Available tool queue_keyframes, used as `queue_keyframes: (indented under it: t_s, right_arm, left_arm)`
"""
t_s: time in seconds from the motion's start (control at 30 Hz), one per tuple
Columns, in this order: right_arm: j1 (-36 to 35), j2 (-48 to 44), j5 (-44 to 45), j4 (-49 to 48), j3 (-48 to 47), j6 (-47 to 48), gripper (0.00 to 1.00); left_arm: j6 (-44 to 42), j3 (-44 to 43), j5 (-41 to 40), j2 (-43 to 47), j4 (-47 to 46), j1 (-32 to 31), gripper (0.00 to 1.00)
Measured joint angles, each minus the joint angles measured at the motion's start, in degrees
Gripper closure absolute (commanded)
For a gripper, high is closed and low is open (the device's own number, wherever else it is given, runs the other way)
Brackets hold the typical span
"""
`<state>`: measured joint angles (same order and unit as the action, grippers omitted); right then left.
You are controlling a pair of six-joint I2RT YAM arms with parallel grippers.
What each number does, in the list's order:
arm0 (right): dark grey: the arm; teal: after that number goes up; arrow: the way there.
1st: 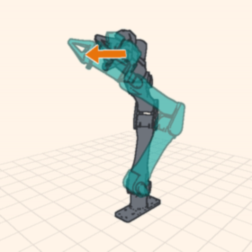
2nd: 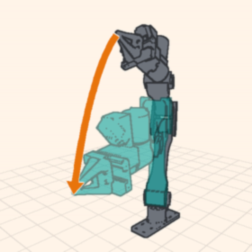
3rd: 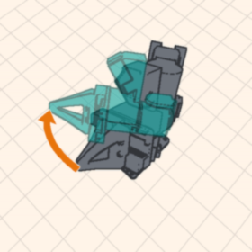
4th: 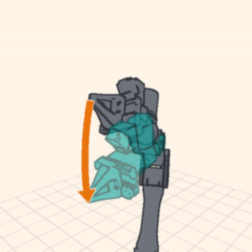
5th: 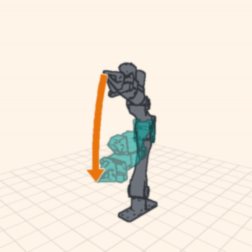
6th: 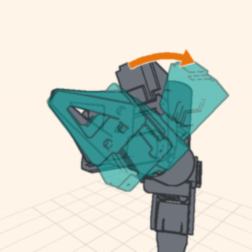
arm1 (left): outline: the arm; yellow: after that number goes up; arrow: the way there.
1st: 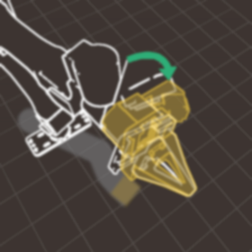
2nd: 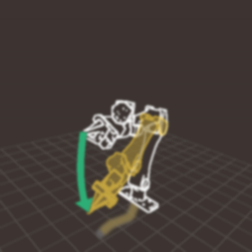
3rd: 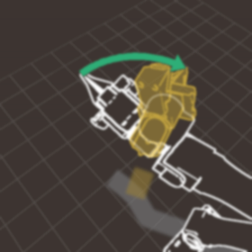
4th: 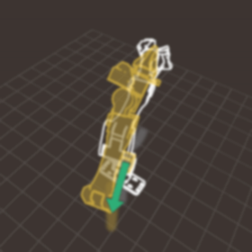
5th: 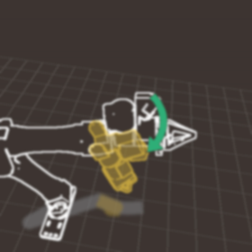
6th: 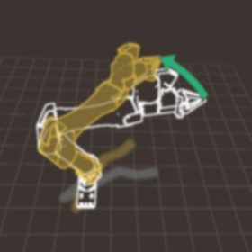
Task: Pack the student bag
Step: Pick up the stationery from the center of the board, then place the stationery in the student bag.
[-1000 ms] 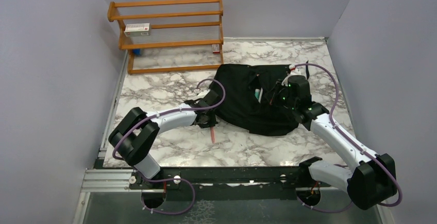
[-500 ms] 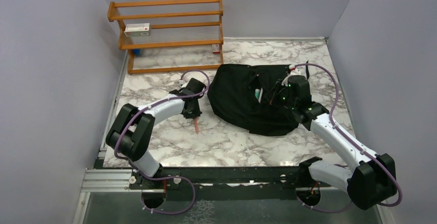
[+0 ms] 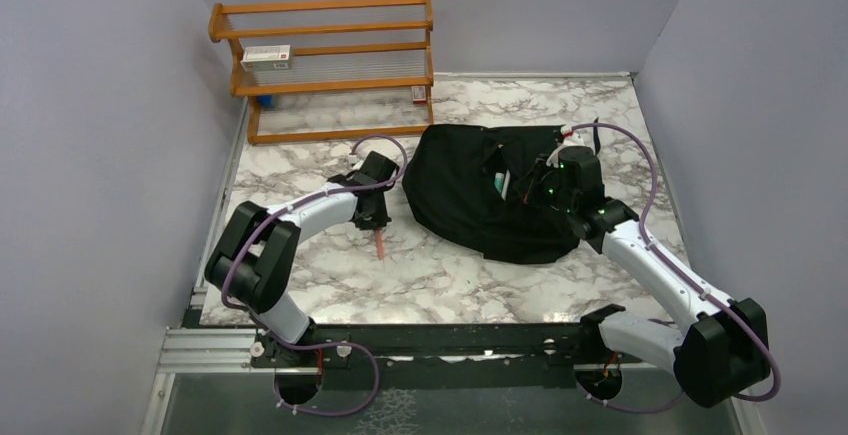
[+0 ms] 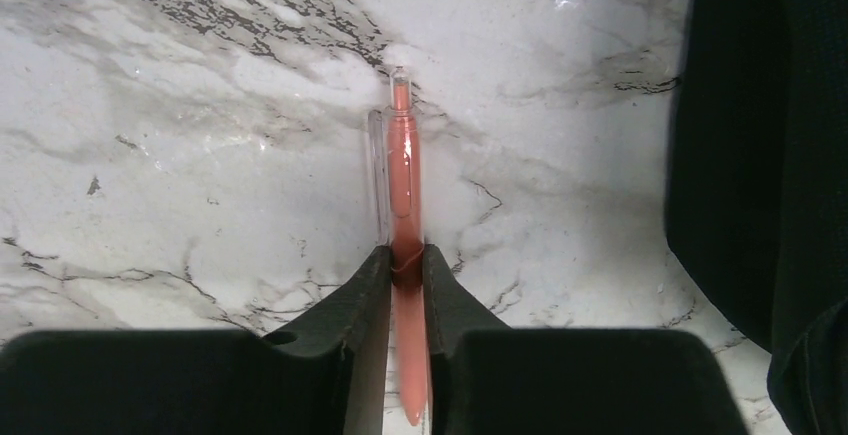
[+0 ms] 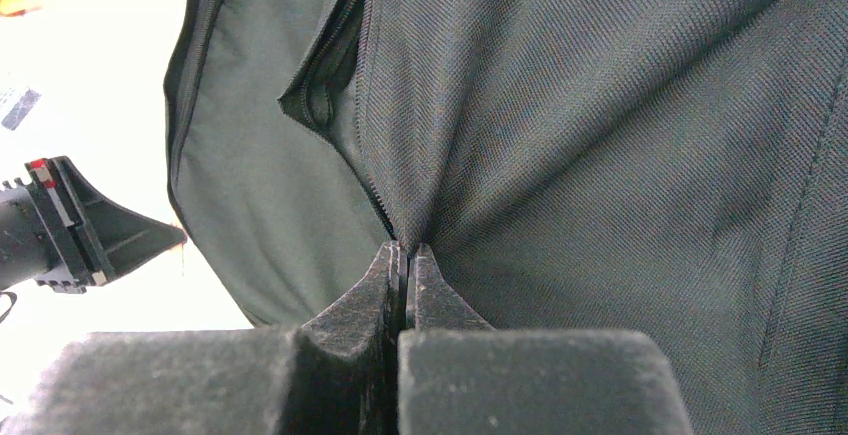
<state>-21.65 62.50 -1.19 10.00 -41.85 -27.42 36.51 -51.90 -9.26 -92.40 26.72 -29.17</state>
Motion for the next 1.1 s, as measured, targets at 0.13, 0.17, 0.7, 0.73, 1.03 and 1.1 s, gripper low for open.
queue_keyframes:
  t_s: [0.13,0.17,0.7,0.73,1.03,1.1]
  right_arm:
    - [0.0,0.0,0.0,0.0,0.0,0.0,0.99]
    - [0.0,0.0,0.0,0.0,0.0,0.0,0.99]
    - [0.0,0.0,-0.3,2.5,-2.7,0.7,0.99]
    - [0.0,-0.1,-0.6,2.4,-2.8,1.2,0.99]
    - [0.0,-1.0,-1.6,1.9,-3.5,5.2,0.99]
    - [0.0,-1.0,-1.5,2.0,-3.9,5.7,0.99]
  left_arm:
    - [-0.1,0.3,0.1,0.4,-0.2,0.3,0.99]
    - [-0.2,0.3,0.1,0.4,-0.2,0.3,1.0]
    - [-1.5,-10.9,7.9,9.7,-1.5,0.3,1.0]
    - [-1.4,-11.3,9.6,9.9,-3.0,0.3,1.0]
    - [0.8,-10.2,28.2,5.5,-19.0,-0.6,1.0]
    - [1.4,-10.3,30.5,3.9,-21.0,-1.6,1.0]
